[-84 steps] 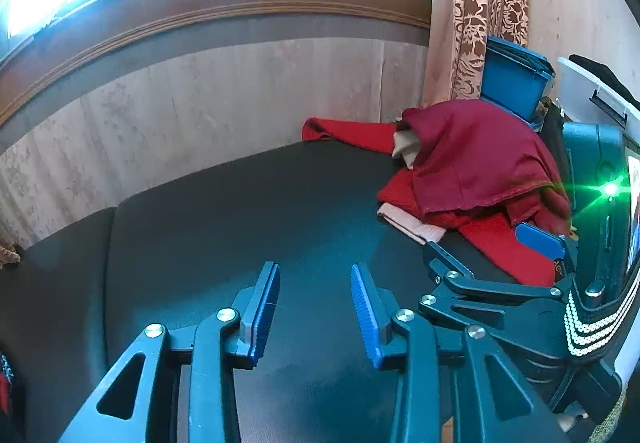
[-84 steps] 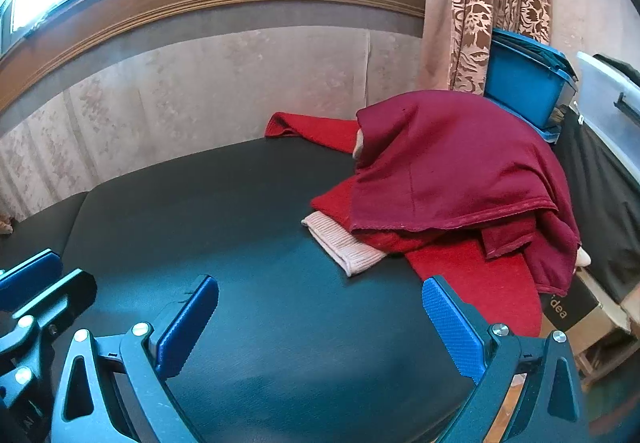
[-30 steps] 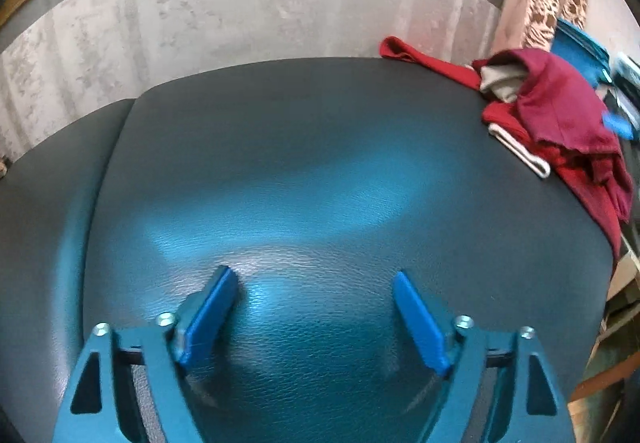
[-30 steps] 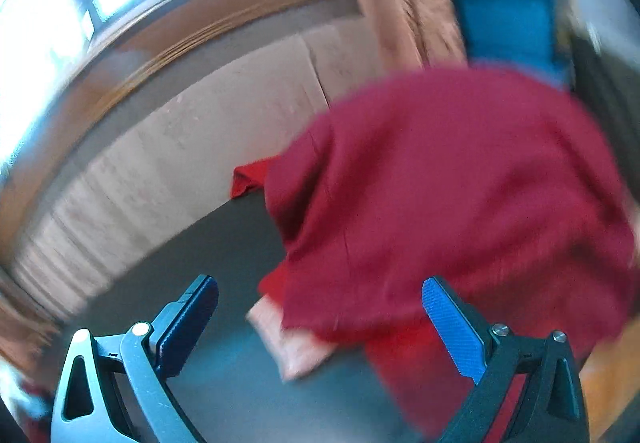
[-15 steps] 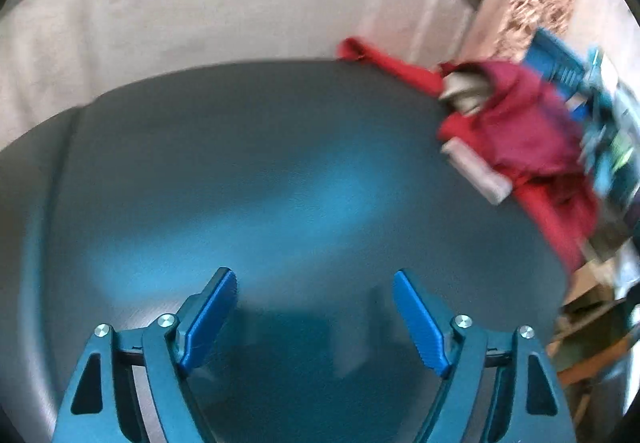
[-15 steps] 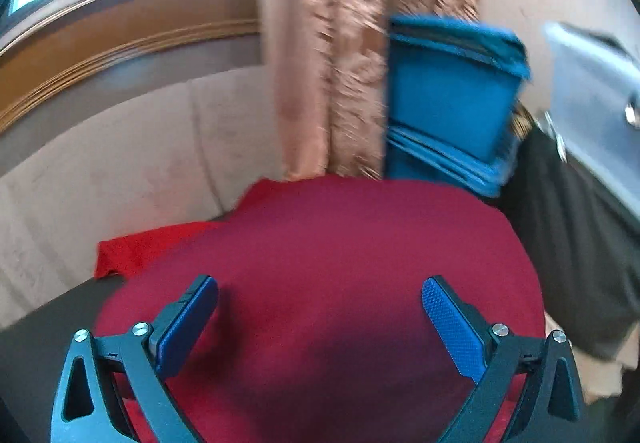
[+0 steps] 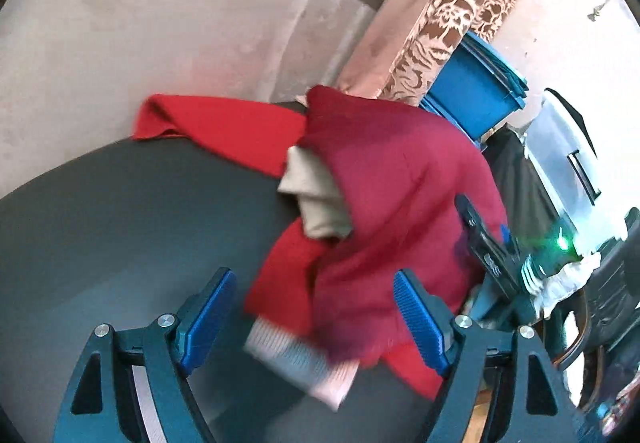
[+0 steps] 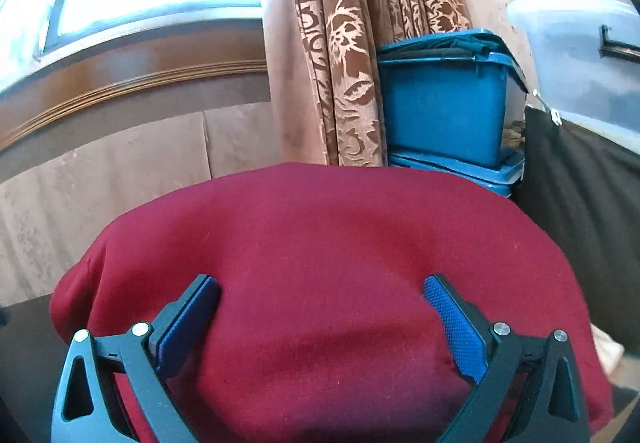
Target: Fold clothes
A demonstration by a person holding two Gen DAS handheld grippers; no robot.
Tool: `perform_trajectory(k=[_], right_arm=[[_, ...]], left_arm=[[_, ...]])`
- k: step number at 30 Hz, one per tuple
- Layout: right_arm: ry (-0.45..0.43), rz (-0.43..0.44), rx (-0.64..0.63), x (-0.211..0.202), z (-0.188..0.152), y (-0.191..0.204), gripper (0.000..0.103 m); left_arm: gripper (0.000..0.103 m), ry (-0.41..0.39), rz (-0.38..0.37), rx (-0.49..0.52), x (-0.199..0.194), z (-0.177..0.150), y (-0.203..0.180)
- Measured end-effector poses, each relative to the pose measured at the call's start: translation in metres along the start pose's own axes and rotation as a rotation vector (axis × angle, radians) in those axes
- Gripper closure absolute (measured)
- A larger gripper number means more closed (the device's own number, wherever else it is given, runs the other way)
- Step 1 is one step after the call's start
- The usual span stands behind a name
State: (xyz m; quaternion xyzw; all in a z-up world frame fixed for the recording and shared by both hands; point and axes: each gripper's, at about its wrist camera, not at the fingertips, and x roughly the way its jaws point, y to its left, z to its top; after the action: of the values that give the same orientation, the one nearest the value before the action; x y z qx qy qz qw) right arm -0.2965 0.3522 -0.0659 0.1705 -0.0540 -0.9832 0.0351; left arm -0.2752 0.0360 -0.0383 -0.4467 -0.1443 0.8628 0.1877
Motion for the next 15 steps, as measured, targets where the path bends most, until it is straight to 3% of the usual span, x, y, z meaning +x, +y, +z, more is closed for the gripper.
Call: perform_trajectory(k=[3, 8, 10, 11, 12, 13, 15], right_arm=[[-0.006, 0.026, 0.018, 0.001, -0.002, -0.003, 0.0], [-0.016, 0.028, 0.02, 0.002, -0.005, -0.004, 0.0], [-0.021, 0.033, 0.027, 0.001, -0.006, -0.004, 0.0], [-0.022, 0.035, 0.028, 0.001, -0.006, -0.004, 0.0], [-0.022, 0.036, 0.029, 0.0, -0.006, -0.004, 0.0], [-0.022, 0.036, 0.03, 0.0, -0.006, -0.004, 0.0], [-0.014, 0.028, 0.025, 0.001, -0.006, -0.001, 0.0]], left_arm=[[0.021, 0.015, -0.03, -0.037, 0.029, 0.016, 0.008], [0.021, 0.048, -0.202, -0.137, 0.062, 0.032, 0.014], [0.025, 0.066, -0.235, -0.154, 0.071, 0.034, 0.01], [0.034, 0.083, -0.25, -0.157, 0.076, 0.035, 0.005], [0.069, 0.1, -0.261, -0.154, 0.08, 0.035, 0.0], [0.091, 0.115, -0.269, -0.144, 0.082, 0.035, -0.007], [0.096, 0.123, -0.255, -0.106, 0.08, 0.032, -0.021]])
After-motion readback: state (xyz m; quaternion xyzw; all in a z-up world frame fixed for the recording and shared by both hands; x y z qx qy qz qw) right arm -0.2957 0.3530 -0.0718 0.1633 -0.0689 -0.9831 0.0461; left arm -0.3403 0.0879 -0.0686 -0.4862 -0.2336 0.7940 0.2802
